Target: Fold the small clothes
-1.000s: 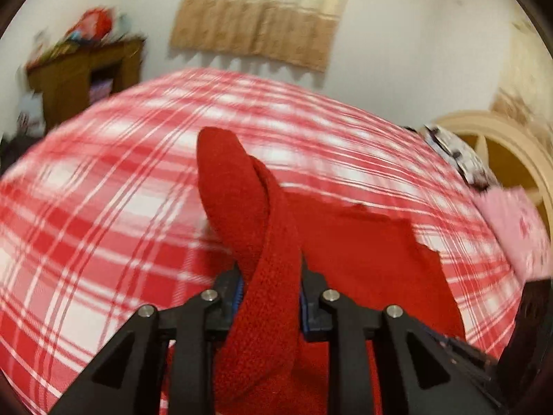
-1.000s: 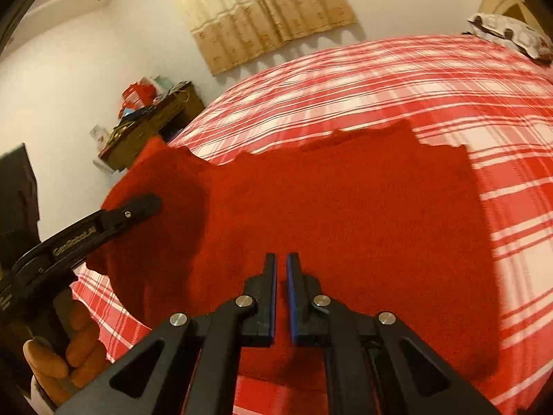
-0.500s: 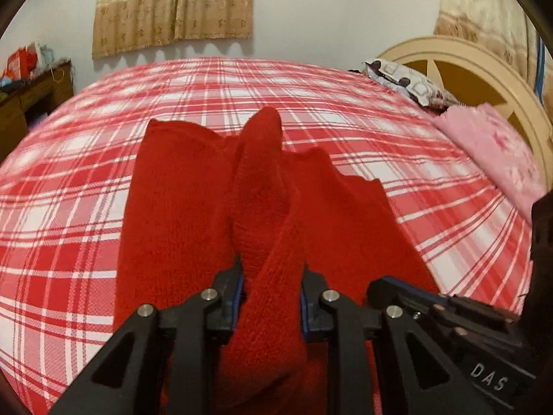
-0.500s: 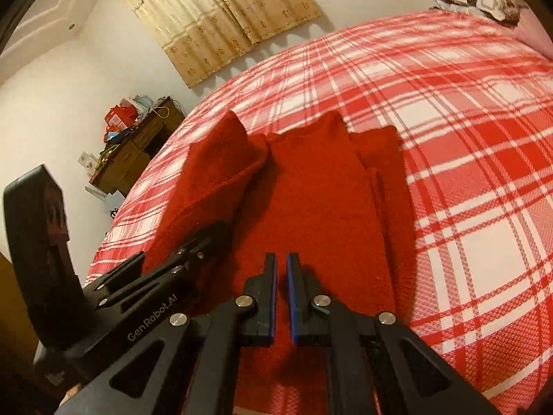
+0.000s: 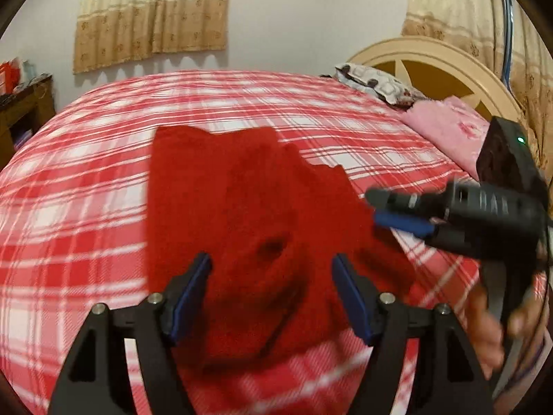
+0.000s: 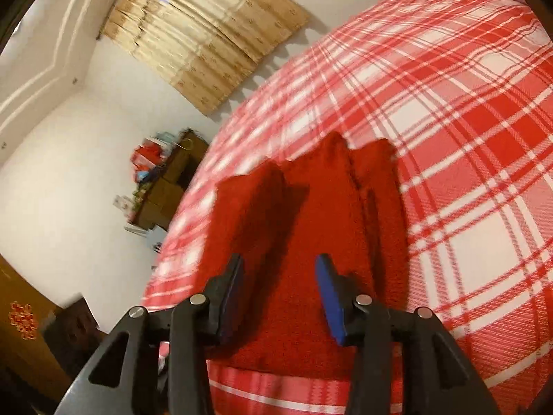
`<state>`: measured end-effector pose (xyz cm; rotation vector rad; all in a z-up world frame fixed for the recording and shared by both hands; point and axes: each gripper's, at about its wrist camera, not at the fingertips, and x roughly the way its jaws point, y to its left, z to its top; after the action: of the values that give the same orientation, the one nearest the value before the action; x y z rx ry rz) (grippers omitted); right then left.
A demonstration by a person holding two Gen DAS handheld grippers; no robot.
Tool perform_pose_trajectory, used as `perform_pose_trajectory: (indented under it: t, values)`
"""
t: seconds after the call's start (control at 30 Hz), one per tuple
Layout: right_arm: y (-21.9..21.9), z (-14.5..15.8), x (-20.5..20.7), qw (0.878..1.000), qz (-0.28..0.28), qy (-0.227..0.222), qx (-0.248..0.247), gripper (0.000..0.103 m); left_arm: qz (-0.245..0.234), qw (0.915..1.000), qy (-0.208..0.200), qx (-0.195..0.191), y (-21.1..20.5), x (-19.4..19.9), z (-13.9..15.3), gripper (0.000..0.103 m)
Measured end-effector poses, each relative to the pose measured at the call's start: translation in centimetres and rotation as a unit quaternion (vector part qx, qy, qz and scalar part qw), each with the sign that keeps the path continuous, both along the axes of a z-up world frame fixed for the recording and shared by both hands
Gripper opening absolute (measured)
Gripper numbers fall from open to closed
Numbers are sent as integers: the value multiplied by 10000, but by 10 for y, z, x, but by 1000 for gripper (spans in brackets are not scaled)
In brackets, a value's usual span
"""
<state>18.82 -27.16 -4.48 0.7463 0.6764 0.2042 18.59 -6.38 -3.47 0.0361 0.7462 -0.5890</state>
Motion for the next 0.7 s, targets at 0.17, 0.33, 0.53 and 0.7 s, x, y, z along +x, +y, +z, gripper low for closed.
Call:
perform_pose_trajectory:
  t: [0.17,0.33,0.53,0.7]
  values:
    - [22,2,32,9995,230,29,-202,45,507,9974,74,-501,55,-3,7,88]
    - [46,-18,72,9963,490,386,-591,45,1240,9896,333,-643,79,41,1,88]
    - [67,-32,90,9923,499,446,-1040,46,1617,9817,670,-745,84,74,-26,88]
    - [91,-28,90,9810,680,293,-1793,30,1692,9787,869,-766,82,79,-41,88]
